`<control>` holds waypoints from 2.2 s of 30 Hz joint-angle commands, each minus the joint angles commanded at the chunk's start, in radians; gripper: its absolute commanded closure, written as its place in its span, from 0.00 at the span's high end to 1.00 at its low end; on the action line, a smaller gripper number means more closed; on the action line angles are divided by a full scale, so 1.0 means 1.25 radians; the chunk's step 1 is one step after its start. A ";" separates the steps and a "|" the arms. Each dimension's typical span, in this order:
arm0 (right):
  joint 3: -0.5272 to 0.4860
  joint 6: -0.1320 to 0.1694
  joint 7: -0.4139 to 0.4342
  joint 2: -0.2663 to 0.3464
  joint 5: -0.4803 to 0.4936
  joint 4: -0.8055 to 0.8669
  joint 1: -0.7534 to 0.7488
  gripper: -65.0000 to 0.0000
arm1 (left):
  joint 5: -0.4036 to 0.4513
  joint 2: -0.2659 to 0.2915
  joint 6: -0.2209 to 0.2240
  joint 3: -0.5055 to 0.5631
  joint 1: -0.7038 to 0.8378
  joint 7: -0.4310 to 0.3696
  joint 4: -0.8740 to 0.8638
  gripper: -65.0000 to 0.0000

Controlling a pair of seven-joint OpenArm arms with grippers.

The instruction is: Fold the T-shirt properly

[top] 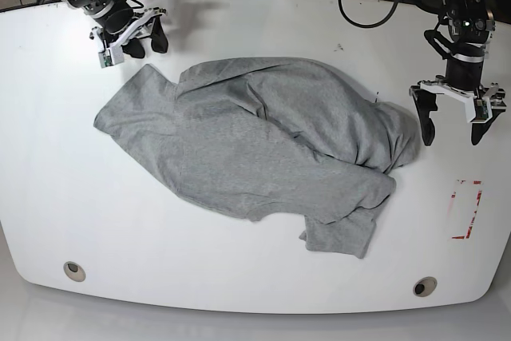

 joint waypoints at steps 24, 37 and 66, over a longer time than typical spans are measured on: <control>-0.071 0.000 -0.028 0.043 -0.100 0.004 0.256 0.64 | 0.002 -0.001 0.000 -0.003 0.000 0.025 -0.002 0.86; -0.131 0.000 -0.033 0.065 -0.117 -0.068 0.284 0.46 | 0.004 0.004 -0.002 0.000 0.001 0.038 0.000 0.85; -0.116 0.000 0.061 0.062 -0.207 -0.118 0.229 0.59 | 0.002 0.003 -0.003 -0.001 0.008 0.025 -0.001 0.87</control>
